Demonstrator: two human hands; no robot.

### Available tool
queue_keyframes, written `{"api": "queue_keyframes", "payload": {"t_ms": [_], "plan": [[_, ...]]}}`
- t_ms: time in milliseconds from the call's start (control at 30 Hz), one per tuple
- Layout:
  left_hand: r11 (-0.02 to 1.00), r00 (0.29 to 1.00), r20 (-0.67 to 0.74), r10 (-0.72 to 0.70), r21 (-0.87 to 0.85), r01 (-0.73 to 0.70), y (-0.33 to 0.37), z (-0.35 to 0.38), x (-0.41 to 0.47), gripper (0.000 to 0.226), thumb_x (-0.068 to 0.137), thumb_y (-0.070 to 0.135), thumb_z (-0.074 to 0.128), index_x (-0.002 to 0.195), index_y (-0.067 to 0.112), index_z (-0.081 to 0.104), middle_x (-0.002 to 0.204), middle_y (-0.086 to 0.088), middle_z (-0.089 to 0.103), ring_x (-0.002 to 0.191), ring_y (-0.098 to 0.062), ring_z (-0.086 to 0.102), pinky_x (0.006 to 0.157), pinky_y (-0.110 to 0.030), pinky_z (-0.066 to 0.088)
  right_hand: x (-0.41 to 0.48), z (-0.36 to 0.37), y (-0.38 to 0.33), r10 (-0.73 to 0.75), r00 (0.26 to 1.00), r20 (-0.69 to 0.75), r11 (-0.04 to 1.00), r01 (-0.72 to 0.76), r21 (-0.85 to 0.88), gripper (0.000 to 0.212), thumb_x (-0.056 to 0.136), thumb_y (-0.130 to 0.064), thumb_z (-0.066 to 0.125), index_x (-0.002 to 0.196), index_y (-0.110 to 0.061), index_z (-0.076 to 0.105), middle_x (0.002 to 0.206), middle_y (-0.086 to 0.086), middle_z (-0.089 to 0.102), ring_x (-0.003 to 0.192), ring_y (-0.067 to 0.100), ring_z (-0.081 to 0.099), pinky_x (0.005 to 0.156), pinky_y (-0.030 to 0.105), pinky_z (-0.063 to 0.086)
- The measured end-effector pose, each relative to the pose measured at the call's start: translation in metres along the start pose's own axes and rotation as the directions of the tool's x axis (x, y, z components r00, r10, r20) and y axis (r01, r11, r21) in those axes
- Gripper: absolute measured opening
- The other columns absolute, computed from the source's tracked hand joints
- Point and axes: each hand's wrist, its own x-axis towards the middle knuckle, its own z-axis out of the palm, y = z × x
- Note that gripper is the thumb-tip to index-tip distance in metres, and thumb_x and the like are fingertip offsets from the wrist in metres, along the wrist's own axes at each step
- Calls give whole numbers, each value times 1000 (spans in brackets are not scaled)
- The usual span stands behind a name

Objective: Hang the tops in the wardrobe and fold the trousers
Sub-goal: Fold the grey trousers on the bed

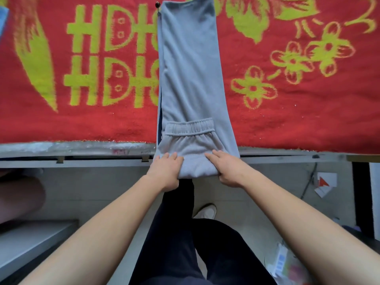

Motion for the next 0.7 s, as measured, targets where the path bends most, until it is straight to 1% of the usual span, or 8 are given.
{"api": "queue_keyframes", "payload": {"t_ms": [133, 267, 333, 400, 467, 567, 633, 700], "plan": [[996, 999, 29, 36, -84, -33, 4, 5, -12, 52, 80, 22, 60, 129, 17, 45, 128, -6, 51, 119, -28, 50, 96, -42, 44, -14, 2, -3, 12, 999, 31, 998, -13, 55, 69, 83, -4, 53, 149, -13, 35, 146, 14, 44, 137, 30, 43, 109, 41, 40], [967, 1000, -2, 18, -253, -18, -16, -37, -7, 52, 78, 21, 59, 129, 26, 54, 126, -7, 56, 114, -31, 57, 91, -37, 48, -11, -42, -1, 63, 997, 39, 984, -68, 166, 65, 81, -7, 56, 144, -22, 49, 129, 15, 47, 124, 34, 51, 106, 38, 43], [943, 998, -63, -20, -333, -2, -33, -68, 0, 53, 77, 24, 61, 128, 34, 57, 115, -6, 50, 105, -32, 56, 87, -36, 47, -6, -75, 4, 116, 993, 2, 976, -115, 184, 56, 77, -11, 57, 132, -23, 60, 112, 15, 55, 107, 34, 59, 95, 37, 51], [913, 988, -137, -75, -408, 13, -53, -99, 11, 51, 76, 27, 63, 125, 37, 60, 105, -1, 52, 97, -28, 56, 78, -33, 45, 4, -107, 13, 158, 987, -24, 958, -148, 246, 39, 74, -20, 59, 112, -23, 67, 101, 11, 68, 95, 29, 66, 84, 36, 56], [868, 974, -179, -137, -495, 31, -71, -123, 28, 53, 76, 28, 68, 128, 29, 60, 112, -4, 62, 103, -27, 59, 80, -31, 45, 18, -134, 25, 198, 977, -74, 916, -158, 369, 32, 77, -24, 62, 108, -25, 67, 108, 5, 71, 102, 24, 66, 89, 34, 53], [785, 946, -218, -241, -617, 58, -94, -149, 60, 50, 74, 27, 71, 123, 19, 62, 113, -8, 64, 101, -26, 59, 76, -28, 42, 51, -168, 41, 287, 939, -187, 856, -164, 491, 52, 82, -27, 64, 133, -17, 61, 136, 5, 61, 125, 20, 54, 102, 25, 40], [747, 922, -249, -297, -662, 62, -105, -165, 83, 45, 73, 27, 70, 117, 19, 62, 105, -6, 63, 93, -25, 59, 71, -28, 39, 74, -188, 48, 340, 909, -242, 824, -164, 542, 69, 74, -38, 62, 139, -17, 55, 143, 4, 55, 132, 19, 50, 103, 24, 35], [739, 889, -296, -350, -671, 68, -116, -179, 106, 46, 75, 29, 69, 118, 19, 59, 107, -6, 62, 95, -27, 58, 73, -30, 40, 99, -205, 56, 380, 875, -298, 801, -150, 580, 72, 76, -41, 61, 143, -19, 51, 147, 4, 52, 136, 20, 47, 107, 26, 34]]}}
